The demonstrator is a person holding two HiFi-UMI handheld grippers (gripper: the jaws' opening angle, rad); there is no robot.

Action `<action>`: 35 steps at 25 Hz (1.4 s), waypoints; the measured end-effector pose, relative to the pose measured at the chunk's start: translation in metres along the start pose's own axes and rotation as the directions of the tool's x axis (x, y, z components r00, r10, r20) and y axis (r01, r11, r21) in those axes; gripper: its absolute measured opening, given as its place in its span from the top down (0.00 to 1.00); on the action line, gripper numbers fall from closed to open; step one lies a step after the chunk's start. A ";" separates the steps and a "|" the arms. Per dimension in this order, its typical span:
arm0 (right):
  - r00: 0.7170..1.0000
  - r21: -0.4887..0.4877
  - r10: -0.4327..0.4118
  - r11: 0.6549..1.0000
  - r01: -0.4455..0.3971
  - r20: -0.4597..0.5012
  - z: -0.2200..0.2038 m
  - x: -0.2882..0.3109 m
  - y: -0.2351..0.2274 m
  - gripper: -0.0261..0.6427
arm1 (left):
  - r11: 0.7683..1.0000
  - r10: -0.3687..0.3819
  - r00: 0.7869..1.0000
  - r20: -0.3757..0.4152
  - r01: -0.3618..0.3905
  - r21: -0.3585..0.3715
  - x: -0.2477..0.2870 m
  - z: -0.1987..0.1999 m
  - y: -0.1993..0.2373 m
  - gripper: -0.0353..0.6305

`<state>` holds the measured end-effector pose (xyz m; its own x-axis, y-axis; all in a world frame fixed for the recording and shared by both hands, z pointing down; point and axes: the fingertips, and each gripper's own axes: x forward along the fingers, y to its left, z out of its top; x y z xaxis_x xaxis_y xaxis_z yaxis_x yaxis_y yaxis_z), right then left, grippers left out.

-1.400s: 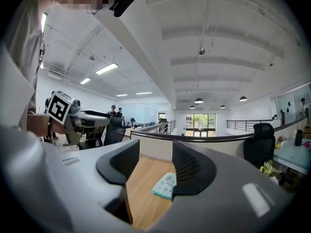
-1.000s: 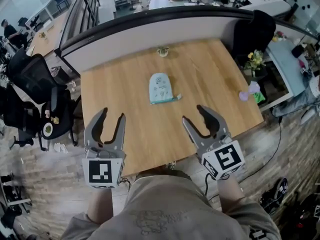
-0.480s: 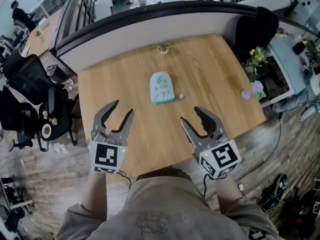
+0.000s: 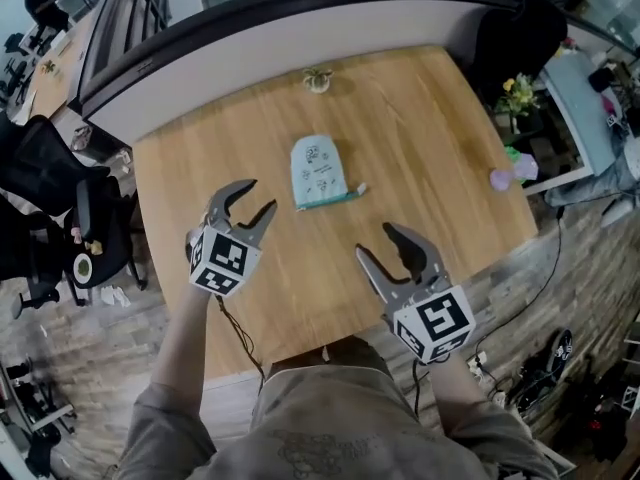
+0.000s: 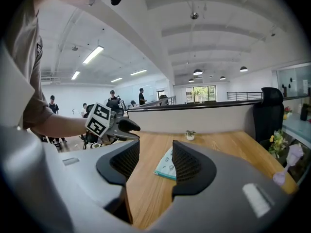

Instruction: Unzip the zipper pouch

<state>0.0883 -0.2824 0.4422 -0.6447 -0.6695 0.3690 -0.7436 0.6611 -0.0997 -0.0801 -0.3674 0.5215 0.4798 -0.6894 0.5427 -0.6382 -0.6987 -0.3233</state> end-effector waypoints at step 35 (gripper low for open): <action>0.972 0.171 -0.044 0.982 0.085 -0.232 -0.113 0.039 -0.021 0.67 | 0.759 -0.406 0.904 -0.131 0.255 -0.599 0.170 -0.125 -0.070 0.93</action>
<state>0.0991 -0.2841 0.5633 -0.5531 -0.6010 0.5770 -0.8149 0.5345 -0.2244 -0.0296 -0.4117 0.7330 0.6145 -0.3143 0.7236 -0.7229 -0.5918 0.3568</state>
